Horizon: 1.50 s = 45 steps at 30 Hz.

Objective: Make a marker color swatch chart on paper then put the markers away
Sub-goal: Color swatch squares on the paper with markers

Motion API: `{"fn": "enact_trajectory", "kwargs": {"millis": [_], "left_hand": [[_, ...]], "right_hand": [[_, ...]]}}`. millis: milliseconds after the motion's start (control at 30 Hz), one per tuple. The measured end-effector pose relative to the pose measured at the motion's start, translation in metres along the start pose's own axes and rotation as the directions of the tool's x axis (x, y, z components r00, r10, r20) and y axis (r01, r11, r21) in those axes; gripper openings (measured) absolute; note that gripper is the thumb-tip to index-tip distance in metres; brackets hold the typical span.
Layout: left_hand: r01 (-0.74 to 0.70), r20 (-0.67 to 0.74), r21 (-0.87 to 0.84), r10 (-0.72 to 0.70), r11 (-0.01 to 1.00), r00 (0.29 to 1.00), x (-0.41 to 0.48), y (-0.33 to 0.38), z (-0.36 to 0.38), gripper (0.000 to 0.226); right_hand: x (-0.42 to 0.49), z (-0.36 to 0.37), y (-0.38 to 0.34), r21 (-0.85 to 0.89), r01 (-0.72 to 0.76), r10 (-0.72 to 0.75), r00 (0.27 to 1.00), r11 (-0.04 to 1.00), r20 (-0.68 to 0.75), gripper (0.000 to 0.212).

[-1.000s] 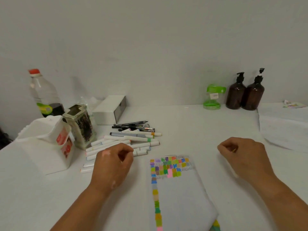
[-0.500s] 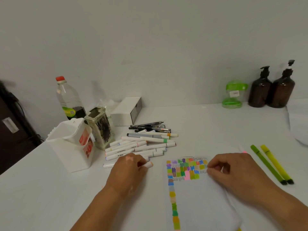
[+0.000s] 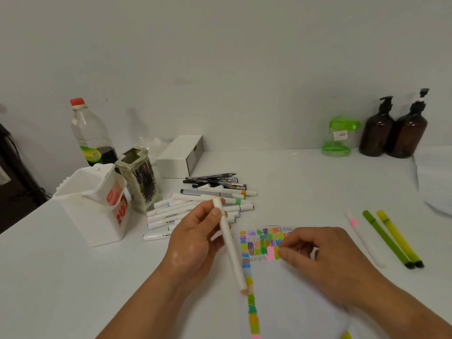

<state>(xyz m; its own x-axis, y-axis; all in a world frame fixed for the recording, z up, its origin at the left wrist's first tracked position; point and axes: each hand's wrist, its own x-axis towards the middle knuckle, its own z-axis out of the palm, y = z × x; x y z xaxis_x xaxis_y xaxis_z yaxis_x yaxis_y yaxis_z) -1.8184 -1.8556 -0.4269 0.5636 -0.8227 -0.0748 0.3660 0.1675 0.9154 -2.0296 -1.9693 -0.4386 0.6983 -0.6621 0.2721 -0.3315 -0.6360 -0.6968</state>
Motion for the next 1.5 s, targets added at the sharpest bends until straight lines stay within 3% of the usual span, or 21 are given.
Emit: {"fn": "enact_trajectory", "kwargs": {"millis": [133,200,300,367,400,467,533,633,767,900,1033,1167,1333,1400,1500], "left_hand": [[0.054,0.054,-0.156,-0.046,0.986,0.997,0.002,-0.008,0.003,0.020],[0.058,0.108,-0.154,-0.042,0.986,0.993,0.001,-0.011,0.003,0.018],[0.010,0.154,-0.032,-0.005,0.999,0.988,0.000,-0.013,0.001,0.014],[-0.102,0.159,0.198,0.071,0.975,0.985,0.000,-0.012,-0.001,0.018],[-0.188,0.177,0.379,0.128,0.906,0.976,-0.001,-0.013,-0.002,0.022],[-0.335,0.272,0.672,0.201,0.660,0.941,-0.005,-0.017,-0.003,0.027],[-0.439,0.394,0.757,0.199,0.484,0.897,-0.008,-0.024,-0.002,0.022],[-0.552,0.521,0.762,0.185,0.339,0.833,-0.011,-0.028,0.002,0.025],[-0.562,0.552,0.762,0.131,0.322,0.823,-0.012,-0.025,0.005,0.043],[-0.616,0.609,0.720,0.135,0.321,0.782,-0.015,-0.023,0.011,0.032],[-0.661,0.644,0.691,0.166,0.293,0.746,-0.018,-0.024,0.017,0.032],[-0.618,0.592,0.743,0.178,0.255,0.786,-0.018,-0.028,0.015,0.044],[-0.443,0.443,0.896,-0.021,-0.018,0.896,-0.012,-0.033,0.008,0.082],[-0.430,0.425,0.900,-0.072,-0.072,0.902,-0.010,-0.031,0.007,0.083],[-0.410,0.406,0.909,-0.070,-0.070,0.911,-0.007,-0.023,0.002,0.070]], "right_hand": [[-0.001,0.005,-0.003,0.078,-0.034,0.026,0.994,0.996,0.102,0.038],[0.000,0.006,-0.003,0.095,-0.049,0.038,0.992,0.994,0.118,0.032],[0.003,0.003,-0.003,0.198,-0.068,0.065,0.998,0.978,0.022,0.019],[0.003,-0.001,0.000,0.263,-0.091,0.109,0.993,0.960,-0.055,0.015],[0.003,-0.003,0.001,0.287,-0.097,0.124,0.989,0.953,-0.077,0.016],[0.002,-0.006,0.004,0.336,-0.098,0.138,0.985,0.937,-0.099,0.018],[0.001,-0.007,0.004,0.369,-0.090,0.139,0.984,0.925,-0.109,0.019],[0.001,-0.006,0.003,0.380,-0.074,0.122,0.987,0.922,-0.102,0.018],[0.000,-0.006,-0.002,0.536,-0.082,0.116,0.993,0.840,-0.029,0.012],[-0.002,-0.007,-0.005,0.641,-0.113,0.091,0.994,0.759,0.067,0.013],[-0.005,0.001,-0.009,0.640,-0.141,0.068,0.988,0.755,0.138,0.024],[-0.004,0.004,-0.008,0.618,-0.135,0.095,0.991,0.774,0.098,0.011],[0.003,-0.005,0.004,0.720,-0.149,0.270,0.961,0.678,-0.056,0.006],[0.004,-0.009,0.008,0.707,-0.175,0.301,0.952,0.686,-0.056,0.015],[0.003,-0.006,0.011,0.658,-0.244,0.328,0.945,0.712,-0.005,0.016]]}}
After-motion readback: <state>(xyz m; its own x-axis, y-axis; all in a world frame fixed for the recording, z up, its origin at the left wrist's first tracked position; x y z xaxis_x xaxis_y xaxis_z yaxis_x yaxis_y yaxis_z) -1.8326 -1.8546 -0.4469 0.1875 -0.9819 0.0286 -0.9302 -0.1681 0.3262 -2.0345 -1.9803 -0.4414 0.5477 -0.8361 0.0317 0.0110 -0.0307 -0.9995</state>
